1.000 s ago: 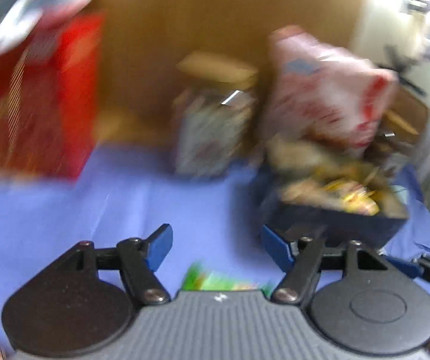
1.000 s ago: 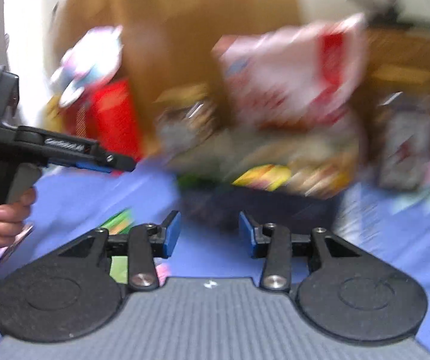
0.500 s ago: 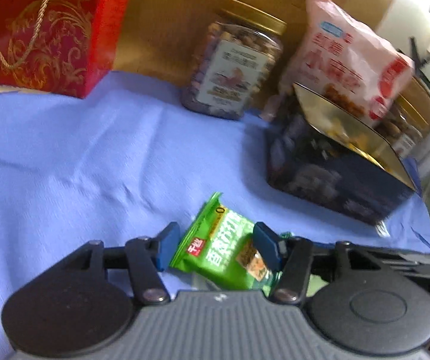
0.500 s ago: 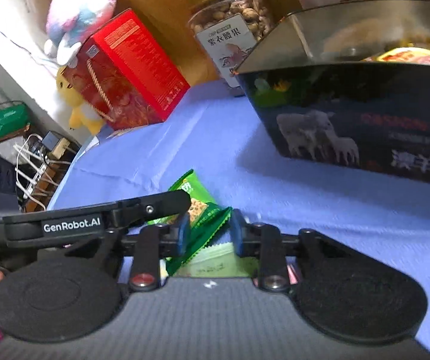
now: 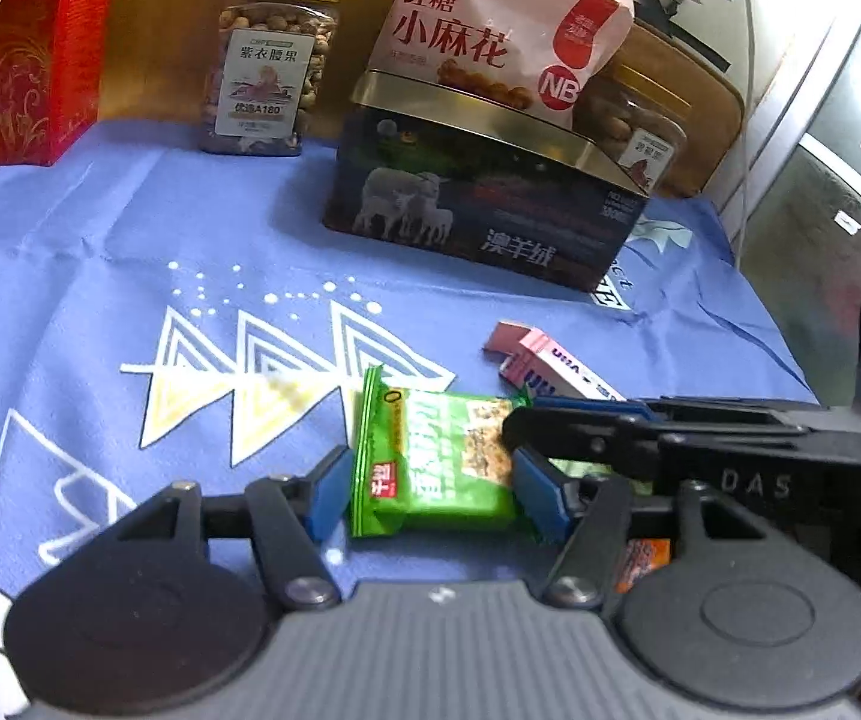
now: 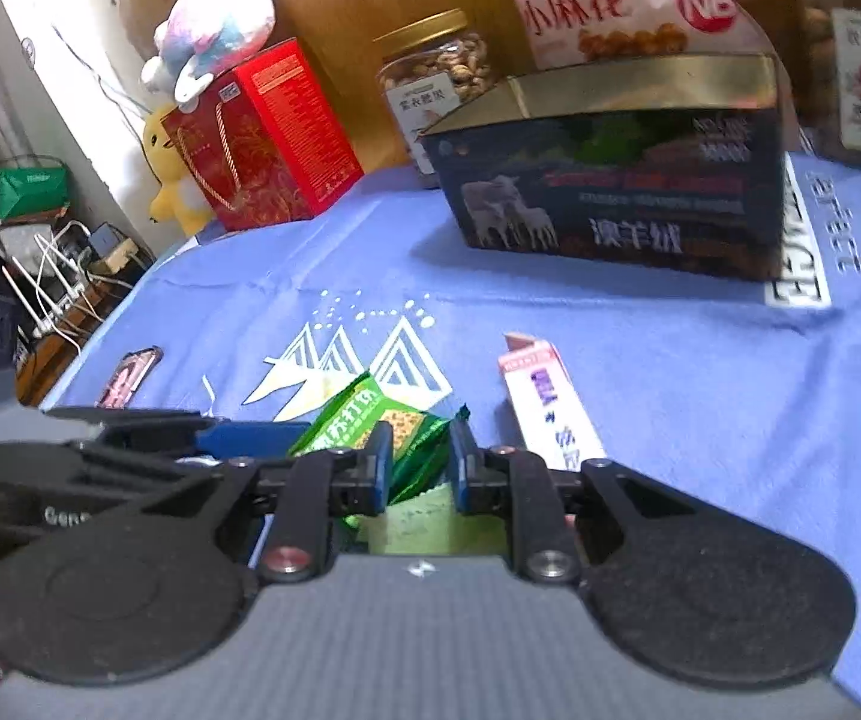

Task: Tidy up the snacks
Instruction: 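Close the left gripper on the green snack packet and lift it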

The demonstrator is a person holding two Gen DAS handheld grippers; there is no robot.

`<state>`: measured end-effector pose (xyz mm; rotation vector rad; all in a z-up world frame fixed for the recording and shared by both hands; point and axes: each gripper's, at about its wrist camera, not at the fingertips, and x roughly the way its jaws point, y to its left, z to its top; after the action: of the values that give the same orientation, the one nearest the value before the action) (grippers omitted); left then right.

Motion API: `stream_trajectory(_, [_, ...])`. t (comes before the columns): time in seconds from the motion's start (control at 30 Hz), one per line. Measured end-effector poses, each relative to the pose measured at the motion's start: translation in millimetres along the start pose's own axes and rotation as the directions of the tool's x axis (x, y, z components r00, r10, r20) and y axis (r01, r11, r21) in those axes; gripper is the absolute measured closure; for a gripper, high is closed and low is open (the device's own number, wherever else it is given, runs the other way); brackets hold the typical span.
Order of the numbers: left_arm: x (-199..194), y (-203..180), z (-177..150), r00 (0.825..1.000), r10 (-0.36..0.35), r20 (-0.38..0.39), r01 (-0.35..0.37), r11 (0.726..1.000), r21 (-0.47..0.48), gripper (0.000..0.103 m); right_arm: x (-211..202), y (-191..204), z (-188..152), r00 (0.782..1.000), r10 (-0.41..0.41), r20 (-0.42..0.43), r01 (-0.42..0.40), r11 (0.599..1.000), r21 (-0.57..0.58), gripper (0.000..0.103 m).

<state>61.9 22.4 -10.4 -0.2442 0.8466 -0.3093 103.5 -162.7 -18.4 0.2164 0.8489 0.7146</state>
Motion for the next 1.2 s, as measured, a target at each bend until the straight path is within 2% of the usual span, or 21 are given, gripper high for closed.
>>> stream_trajectory(0.33, [-40,58,-9,0.999,-0.037,0.023,0.04,0.988,-0.149,0.045,13,50,-2,0.998,0.068,0.012,-0.067,0.996,-0.058,0.081])
stream_trajectory(0.43, [-51,73,-16,0.999,-0.023,0.043,0.03,0.984,-0.178,0.045,17,63,-13,0.996,0.09,-0.022,-0.091,0.993,-0.077,0.08])
stream_trajectory(0.5, [-53,80,-18,0.998,-0.032,0.049,0.041,0.981,-0.192,0.044,18,70,-24,0.995,0.091,-0.044,-0.095,0.991,-0.098,0.074])
stream_trajectory(0.57, [-56,82,-18,0.997,-0.048,0.058,0.058,0.98,-0.191,0.043,13,78,-34,0.997,0.065,-0.032,-0.069,0.988,-0.139,0.065])
stream_trajectory(0.67, [-62,84,-17,0.995,-0.055,0.082,0.068,0.982,-0.175,0.034,4,85,-46,0.999,0.037,0.003,-0.036,0.983,-0.178,0.05])
stream_trajectory(0.7, [-64,84,-17,0.994,-0.053,0.091,0.068,0.983,-0.169,0.03,1,86,-48,0.999,0.031,0.011,-0.028,0.981,-0.191,0.048])
stream_trajectory(0.77, [-69,87,-16,0.992,-0.056,0.11,0.074,0.983,-0.166,0.028,-2,89,-53,1.0,0.006,0.027,0.0,0.974,-0.227,0.041])
stream_trajectory(0.9, [-66,91,-14,0.991,-0.088,0.101,0.106,0.977,-0.186,0.028,1,95,-62,0.999,-0.033,0.029,0.04,0.958,-0.283,0.04])
stream_trajectory(1.03, [-55,82,-18,0.993,-0.1,0.067,0.109,0.982,-0.155,0.028,8,99,-63,0.999,-0.034,0.024,0.039,0.951,-0.307,0.04])
stream_trajectory(1.13, [-48,69,-24,0.995,-0.07,0.065,0.077,0.99,-0.122,0.027,14,107,-69,0.998,-0.058,0.038,0.067,0.933,-0.354,0.04])
stream_trajectory(1.2, [-45,58,-26,0.996,-0.075,0.056,0.08,0.993,-0.089,0.03,17,114,-73,0.994,-0.085,0.062,0.103,0.909,-0.404,0.047])
